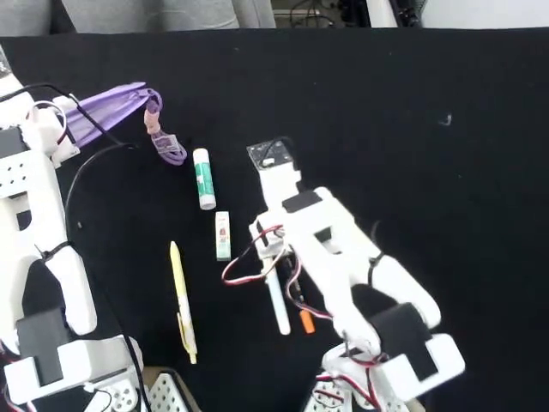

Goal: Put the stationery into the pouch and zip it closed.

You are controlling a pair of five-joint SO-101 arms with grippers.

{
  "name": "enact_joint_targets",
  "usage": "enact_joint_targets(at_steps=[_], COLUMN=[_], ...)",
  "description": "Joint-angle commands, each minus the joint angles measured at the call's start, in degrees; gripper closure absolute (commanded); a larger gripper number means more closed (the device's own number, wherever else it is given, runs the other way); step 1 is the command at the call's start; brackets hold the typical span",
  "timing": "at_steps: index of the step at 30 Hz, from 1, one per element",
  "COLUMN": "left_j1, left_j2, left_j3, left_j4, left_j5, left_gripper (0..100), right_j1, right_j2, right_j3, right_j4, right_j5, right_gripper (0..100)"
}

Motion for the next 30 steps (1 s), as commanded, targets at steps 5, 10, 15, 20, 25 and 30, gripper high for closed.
enact_joint_targets(at_steps=[5, 10, 15, 20, 25, 30], left_j1=[0.5, 0.5, 0.6, 0.9, 0.9, 2.2], left_j2=[0.3, 0.3, 0.3, 0.3, -0.3, -0.4], left_j3=[-0.9, -0.9, -0.9, -0.9, -1.0, -1.8], left_j4=[-0.4, -0.4, -0.4, -0.4, -0.3, 0.1], left_j5=[0.6, 0.5, 0.5, 0.5, 0.7, 0.8], left_gripper=[97, 97, 97, 97, 97, 97], right_j1=[1.4, 1.4, 1.2, 1.4, 1.5, 1.5], right_j2=[7.5, 13.4, 15.2, 14.9, 14.9, 14.4], right_j3=[-6.0, -11.6, -13.8, -13.8, -14.0, -14.8], right_j4=[-2.3, 2.1, 2.0, 2.0, 2.0, 2.0], right_j5=[-0.2, 0.1, 0.3, 0.3, 0.3, 2.0], right_gripper=[62.0, 64.3, 80.2, 87.8, 98.6, 98.8])
